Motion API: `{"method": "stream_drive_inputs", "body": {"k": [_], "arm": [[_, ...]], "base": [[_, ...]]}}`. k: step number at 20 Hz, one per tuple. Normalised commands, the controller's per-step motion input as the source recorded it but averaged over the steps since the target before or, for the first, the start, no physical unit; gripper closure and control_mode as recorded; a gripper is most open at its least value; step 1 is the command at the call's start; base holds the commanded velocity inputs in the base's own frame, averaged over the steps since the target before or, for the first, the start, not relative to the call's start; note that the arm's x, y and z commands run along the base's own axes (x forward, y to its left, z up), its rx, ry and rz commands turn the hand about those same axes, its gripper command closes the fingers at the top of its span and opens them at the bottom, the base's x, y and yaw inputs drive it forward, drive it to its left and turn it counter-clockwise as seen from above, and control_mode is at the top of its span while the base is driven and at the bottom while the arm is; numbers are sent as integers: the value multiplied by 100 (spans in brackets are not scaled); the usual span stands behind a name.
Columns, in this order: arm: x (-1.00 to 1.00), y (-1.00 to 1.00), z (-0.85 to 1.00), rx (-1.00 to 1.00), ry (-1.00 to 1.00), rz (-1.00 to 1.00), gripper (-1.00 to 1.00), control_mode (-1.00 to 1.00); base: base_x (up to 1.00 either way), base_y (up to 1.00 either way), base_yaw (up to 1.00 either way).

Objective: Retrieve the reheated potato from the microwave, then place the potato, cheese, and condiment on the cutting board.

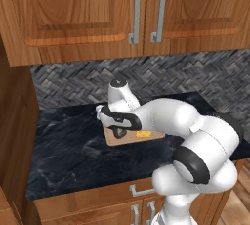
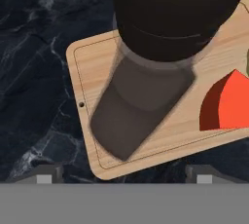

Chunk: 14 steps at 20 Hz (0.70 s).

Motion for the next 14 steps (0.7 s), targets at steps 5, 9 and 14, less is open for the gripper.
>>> {"method": "stream_drive_inputs", "body": {"k": [5,9,14], "arm": [[-29,1,31,0,0,0,-100,-100],[-47,-7,37,0,0,0,-100,-100],[-49,-27,30,1,3,6,-100,-100]], "base": [[0,0,0],[0,0,0],[0,0,0]]}}
